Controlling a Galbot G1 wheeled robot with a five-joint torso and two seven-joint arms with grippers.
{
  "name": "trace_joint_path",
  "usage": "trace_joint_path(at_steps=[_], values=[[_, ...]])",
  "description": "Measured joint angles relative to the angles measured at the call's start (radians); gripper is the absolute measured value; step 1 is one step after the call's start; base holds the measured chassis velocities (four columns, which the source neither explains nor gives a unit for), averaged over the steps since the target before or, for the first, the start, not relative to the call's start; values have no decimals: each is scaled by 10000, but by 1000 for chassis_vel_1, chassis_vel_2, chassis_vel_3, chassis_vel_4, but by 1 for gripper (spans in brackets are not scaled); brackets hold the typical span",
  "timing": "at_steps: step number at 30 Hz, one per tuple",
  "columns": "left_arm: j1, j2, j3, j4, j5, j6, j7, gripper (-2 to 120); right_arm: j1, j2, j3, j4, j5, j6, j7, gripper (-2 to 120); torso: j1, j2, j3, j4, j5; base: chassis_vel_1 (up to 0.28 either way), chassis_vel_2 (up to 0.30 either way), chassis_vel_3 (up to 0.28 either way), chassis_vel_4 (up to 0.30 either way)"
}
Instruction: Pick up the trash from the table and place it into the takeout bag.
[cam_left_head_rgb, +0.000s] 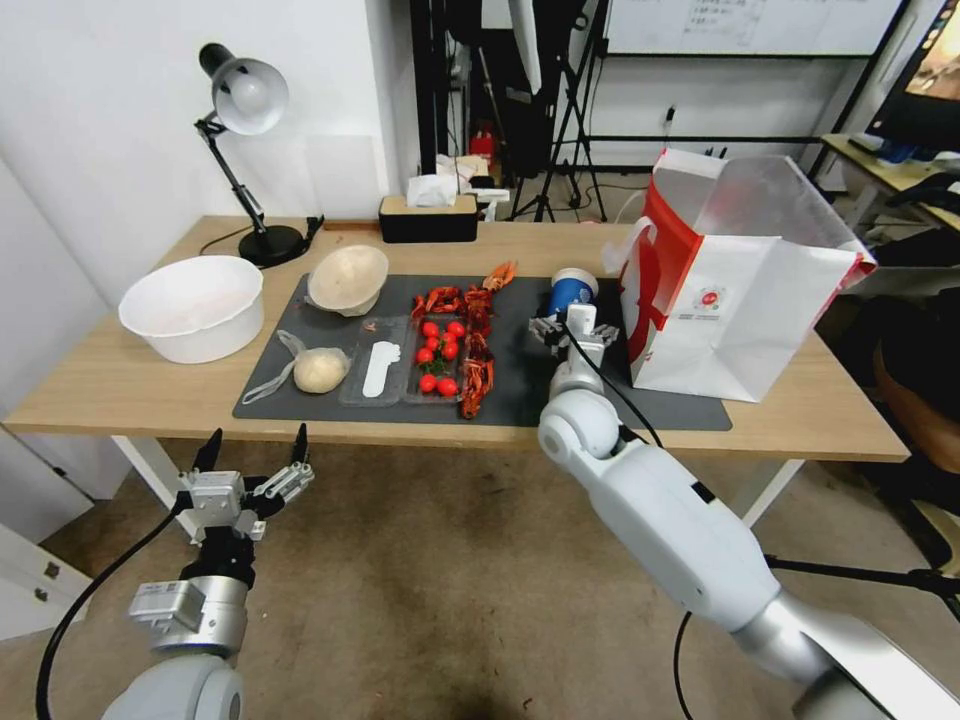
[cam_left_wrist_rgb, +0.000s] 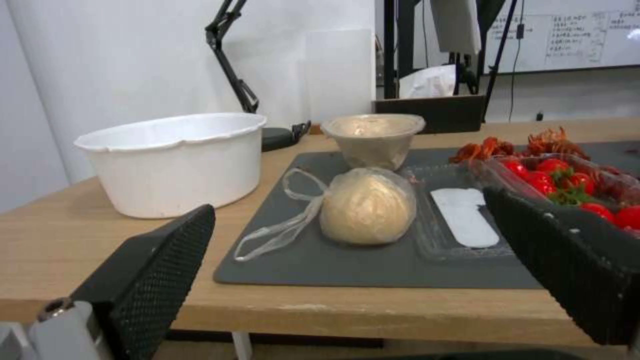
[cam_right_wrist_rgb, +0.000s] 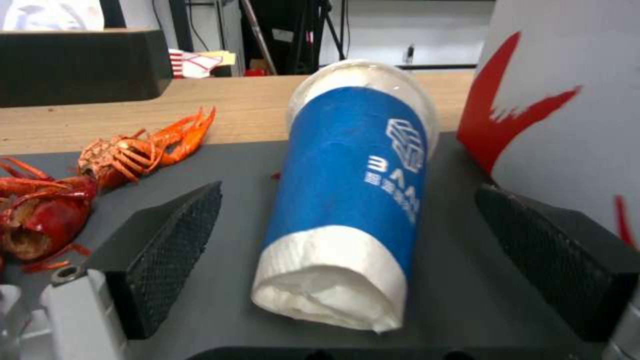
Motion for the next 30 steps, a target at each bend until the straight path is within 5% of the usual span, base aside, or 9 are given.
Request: trace_joint_path(at_steps=[17,20,24,30], values=[[-51,67,-16,62,-12,-70,-8,100,521,439,-164,-808,494,-309,133,84,0,0,0,0,0,0,0,0,0],[-51,79,-15,66,-13,-72,-8,100,554,482,-169,-897,548,-468,219,68,0,0,0,1,1,0,0,0,0],[-48,92,-16,71,-14,-75,-8,100,574,510,-168,-958,622,-559,265,66,-1,0,0,-1,0,0,0,0,0],[-39,95,-2,105,-15,-100,-9,100,675,639,-155,-1156,729,-669,324,45,-2,0,0,0,0,0,0,0,0]])
